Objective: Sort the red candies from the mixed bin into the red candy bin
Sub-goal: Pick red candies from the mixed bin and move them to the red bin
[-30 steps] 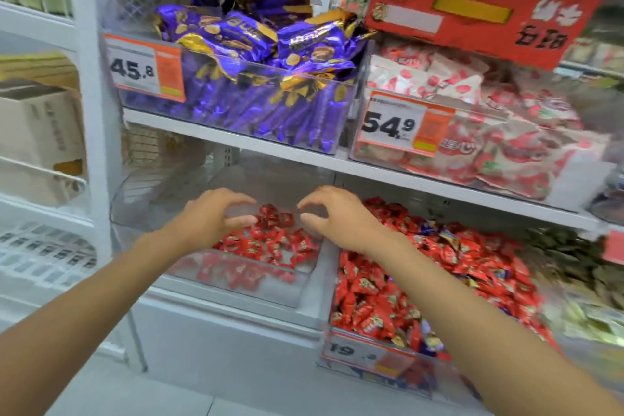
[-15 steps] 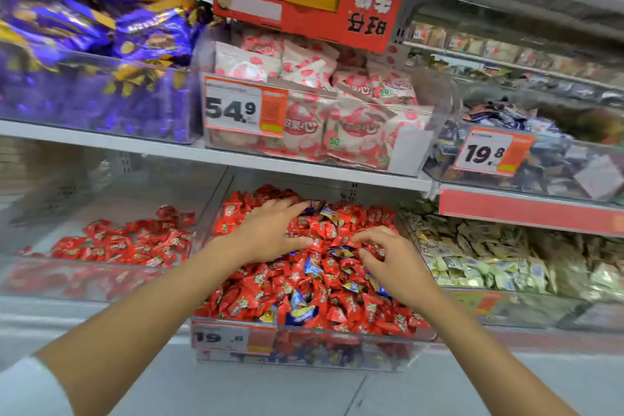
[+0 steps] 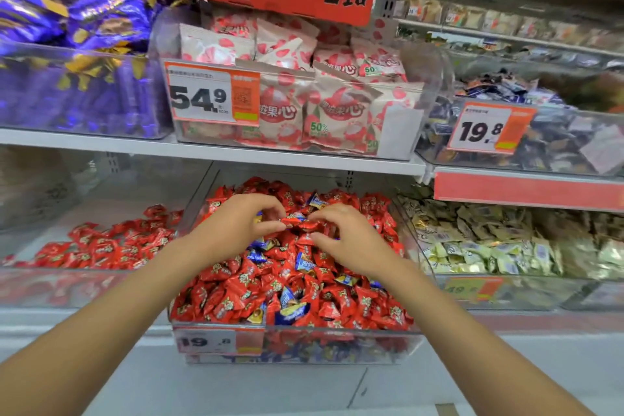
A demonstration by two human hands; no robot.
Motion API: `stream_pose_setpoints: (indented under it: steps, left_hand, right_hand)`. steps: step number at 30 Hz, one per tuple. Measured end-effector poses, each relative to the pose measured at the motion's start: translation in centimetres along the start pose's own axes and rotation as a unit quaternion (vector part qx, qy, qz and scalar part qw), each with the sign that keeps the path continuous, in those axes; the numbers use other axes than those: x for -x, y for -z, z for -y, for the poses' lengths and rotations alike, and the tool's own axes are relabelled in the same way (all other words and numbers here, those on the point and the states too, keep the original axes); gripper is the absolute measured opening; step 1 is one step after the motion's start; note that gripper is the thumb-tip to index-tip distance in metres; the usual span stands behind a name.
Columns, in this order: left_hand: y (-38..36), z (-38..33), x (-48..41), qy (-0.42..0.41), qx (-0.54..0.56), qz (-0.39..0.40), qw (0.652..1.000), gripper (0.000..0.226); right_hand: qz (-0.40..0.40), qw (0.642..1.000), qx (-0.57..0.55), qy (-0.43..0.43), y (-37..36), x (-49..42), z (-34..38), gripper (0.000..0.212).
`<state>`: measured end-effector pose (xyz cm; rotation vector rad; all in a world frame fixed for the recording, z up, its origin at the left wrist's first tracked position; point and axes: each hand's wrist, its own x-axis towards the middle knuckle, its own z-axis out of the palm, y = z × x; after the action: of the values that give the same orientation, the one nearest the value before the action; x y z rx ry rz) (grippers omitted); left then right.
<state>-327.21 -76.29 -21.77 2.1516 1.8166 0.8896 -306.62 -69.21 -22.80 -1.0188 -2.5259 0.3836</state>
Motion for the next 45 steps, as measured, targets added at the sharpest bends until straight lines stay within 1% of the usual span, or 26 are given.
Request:
stream_pose_setpoints:
  steps: [2, 3, 4, 5, 7, 9, 10, 12, 13, 15, 17, 19, 21, 22, 25, 28, 30, 32, 33, 35, 37, 40, 41, 43, 45]
  left_hand:
    - [0.1, 0.0, 0.5, 0.001, 0.010, -0.001, 1.000, 0.006]
    - [0.1, -0.1, 0.8, 0.004, 0.008, 0.007, 1.000, 0.007]
    - [0.2, -0.2, 1.0, 0.008, 0.000, 0.018, 1.000, 0.008]
    - [0.2, -0.2, 1.2, 0.014, -0.012, 0.029, 0.999, 0.011]
    - [0.3, -0.3, 1.5, 0.016, -0.045, 0.039, 0.998, 0.017]
    - [0.4, -0.5, 1.6, 0.009, -0.081, 0.048, 0.996, 0.025]
    - [0.4, -0.7, 1.7, 0.006, -0.112, 0.058, 0.992, 0.032]
    - [0.1, -1.0, 1.7, -0.001, -0.187, 0.086, 0.979, 0.050]
    - [-0.1, -1.1, 1.5, -0.004, -0.216, 0.099, 0.971, 0.055]
    - [-0.4, -1.1, 1.1, -0.003, -0.238, 0.112, 0.965, 0.054]
    - [-0.3, -1.1, 0.9, -0.001, -0.230, 0.103, 0.968, 0.043]
    - [-0.2, -1.1, 0.7, -0.012, -0.194, 0.075, 0.978, 0.033]
    - [-0.2, -1.6, 0.8, -0.021, -0.134, 0.037, 0.990, 0.031]
    - [-0.3, -2.0, 0.9, -0.020, -0.112, 0.031, 0.993, 0.033]
    - [-0.9, -2.9, 0.8, -0.015, -0.087, 0.062, 0.994, 0.044]
    - [-2.3, -3.1, 0.9, 0.002, -0.070, 0.118, 0.991, 0.030]
    - [-3.2, -3.1, 1.1, 0.012, -0.087, 0.155, 0.984, 0.024]
    - [-3.8, -2.8, 1.3, 0.006, -0.122, 0.172, 0.978, 0.033]
    - [-4.0, -2.6, 1.4, 0.000, -0.135, 0.171, 0.976, 0.036]
    - [-4.0, -2.4, 1.5, -0.008, -0.128, 0.159, 0.979, 0.033]
    - [-3.9, -2.3, 1.6, -0.016, -0.088, 0.133, 0.987, 0.027]
    - [-3.3, -2.6, 2.0, -0.035, -0.035, 0.083, 0.995, 0.027]
    - [-3.2, -2.6, 2.1, -0.037, -0.028, 0.073, 0.996, 0.028]
    - [-3.1, -2.8, 2.3, -0.035, -0.016, 0.052, 0.998, 0.029]
    - [-3.1, -3.0, 2.5, -0.024, 0.002, 0.033, 0.999, 0.027]
  right_hand:
    - [0.065, 0.997, 0.029, 0.010, -1.2, -0.6, 0.5, 0.061]
    - [0.085, 0.996, 0.032, 0.011, -1.7, -0.8, 0.7, 0.067]
    - [0.091, 0.995, 0.028, 0.011, -2.1, -0.8, 0.8, 0.067]
    - [0.088, 0.996, 0.022, 0.012, -2.4, -0.9, 0.7, 0.063]
    - [0.077, 0.997, 0.005, 0.018, -2.6, -0.8, 0.5, 0.047]
    - [0.068, 0.997, -0.038, 0.025, -2.4, -0.7, 0.3, 0.028]
    - [0.059, 0.996, -0.059, 0.028, -2.2, -0.6, 0.3, 0.021]
    - [0.029, 0.996, -0.080, 0.026, -1.4, -0.3, 0.1, 0.017]
    - [0.015, 0.996, -0.084, 0.022, -0.9, -0.1, -0.1, 0.016]
    - [-0.007, 0.996, -0.092, 0.008, 0.2, 0.3, -0.5, 0.022]
    - [-0.014, 0.994, -0.106, -0.023, 1.3, 0.8, -1.2, 0.025]
    - [-0.018, 0.991, -0.125, -0.049, 2.2, 1.5, -2.0, 0.023]
    - [-0.017, 0.986, -0.152, -0.058, 2.9, 2.2, -2.5, 0.020]
    - [-0.012, 0.985, -0.166, -0.055, 3.1, 2.7, -2.7, 0.020]
    - [0.014, 0.987, -0.153, -0.040, 3.5, 4.0, -2.9, 0.026]
    - [0.024, 0.991, -0.124, -0.048, 3.4, 4.9, -3.1, 0.023]
    - [0.024, 0.993, -0.108, -0.049, 3.3, 5.5, -3.3, 0.015]
    - [0.017, 0.995, -0.084, -0.048, 3.4, 5.9, -3.3, 0.008]
    - [0.017, 0.997, -0.066, -0.043, 3.5, 6.2, -3.1, 0.010]
    - [0.028, 0.999, -0.030, -0.032, 3.5, 6.8, -3.0, 0.018]
    - [0.051, 0.999, 0.006, -0.016, 3.0, 7.6, -2.7, 0.028]
    - [0.094, 0.993, 0.072, -0.002, 1.8, 8.4, -2.5, 0.055]
    - [0.096, 0.992, 0.084, 0.001, 1.6, 8.5, -2.5, 0.059]
    - [0.096, 0.993, 0.068, 0.000, 1.3, 8.4, -2.4, 0.056]
    - [0.105, 0.994, 0.020, -0.007, 1.0, 8.3, -2.5, 0.046]
